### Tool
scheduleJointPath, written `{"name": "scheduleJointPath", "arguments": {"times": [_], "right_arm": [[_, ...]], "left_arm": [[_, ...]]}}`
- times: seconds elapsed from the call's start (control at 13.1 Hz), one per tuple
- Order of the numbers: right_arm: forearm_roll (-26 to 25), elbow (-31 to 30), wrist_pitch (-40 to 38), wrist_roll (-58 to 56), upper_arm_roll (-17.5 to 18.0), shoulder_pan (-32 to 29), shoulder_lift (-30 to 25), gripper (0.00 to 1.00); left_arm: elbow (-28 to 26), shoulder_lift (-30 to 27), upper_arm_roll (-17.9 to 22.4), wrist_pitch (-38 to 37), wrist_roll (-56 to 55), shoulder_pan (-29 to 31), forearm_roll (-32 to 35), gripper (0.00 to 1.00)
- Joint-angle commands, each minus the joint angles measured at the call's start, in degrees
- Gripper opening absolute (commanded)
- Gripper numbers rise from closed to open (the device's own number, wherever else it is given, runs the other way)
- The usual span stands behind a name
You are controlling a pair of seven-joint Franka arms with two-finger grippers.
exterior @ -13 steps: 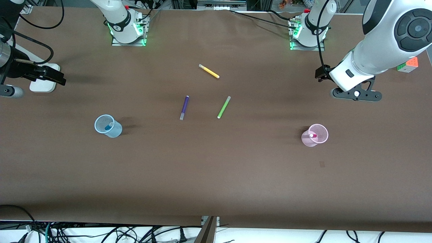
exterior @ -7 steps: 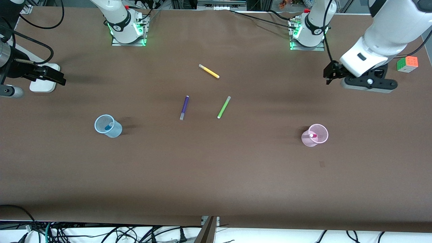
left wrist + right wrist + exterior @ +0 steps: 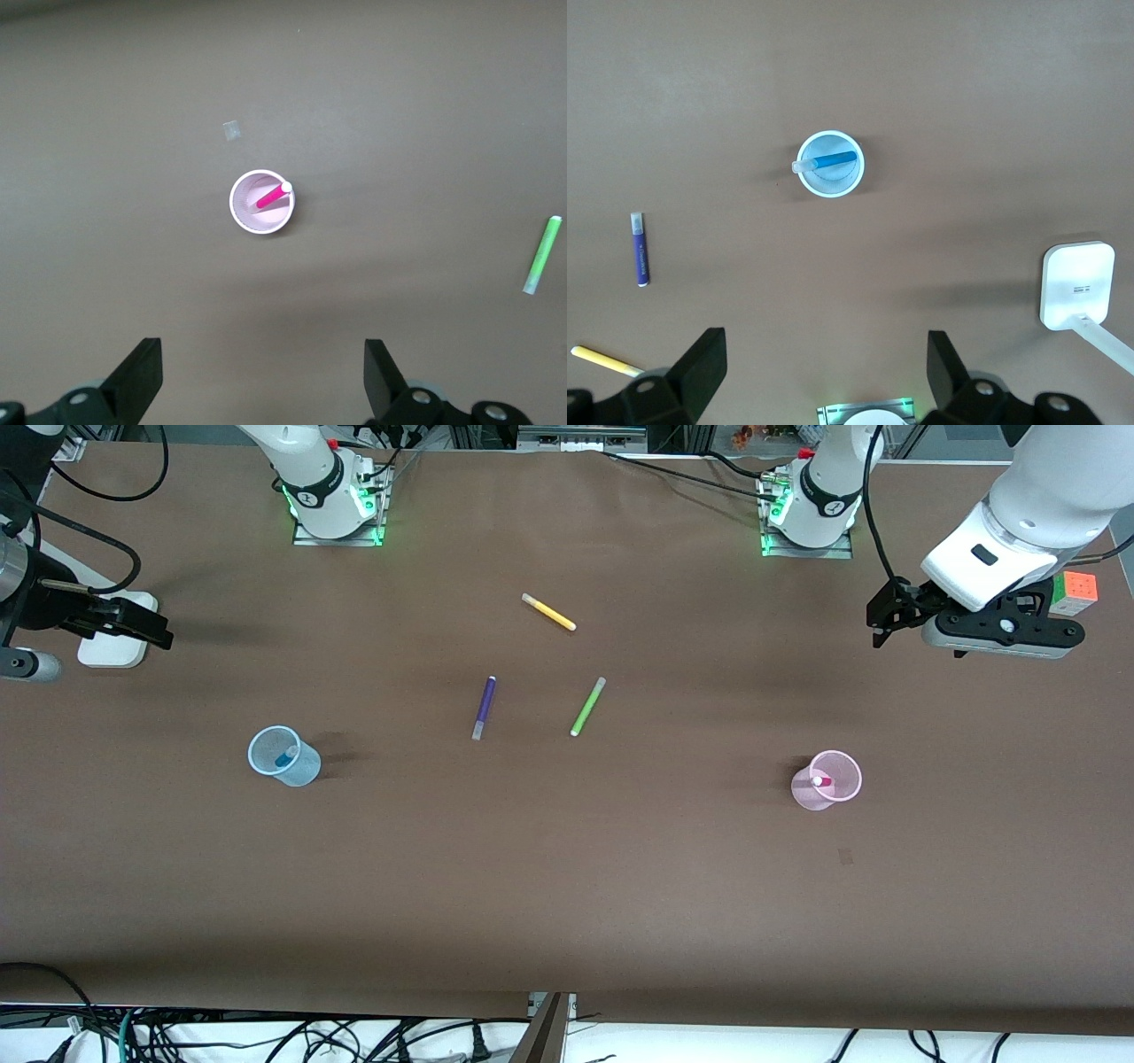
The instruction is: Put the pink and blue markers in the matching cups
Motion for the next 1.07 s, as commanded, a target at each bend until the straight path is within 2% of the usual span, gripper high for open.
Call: {"name": "scheduleJointPath", "arguments": {"times": [0.0,0.99], "right_arm": [[-0.99,1.2,-0.34,-0.39,0.42,-0.25,0.4,1.0],[-0.99,1.2,-0.34,-0.48,0.42,-0.34,0.4,1.0]], "left_arm": [[2.33,1.2,3.52,-1.35,1.18,-2.09,-1.44,1.0],[2.33,2.08,3.0,-1.7,1.01,-1.47,-1.26,1.0]]}}
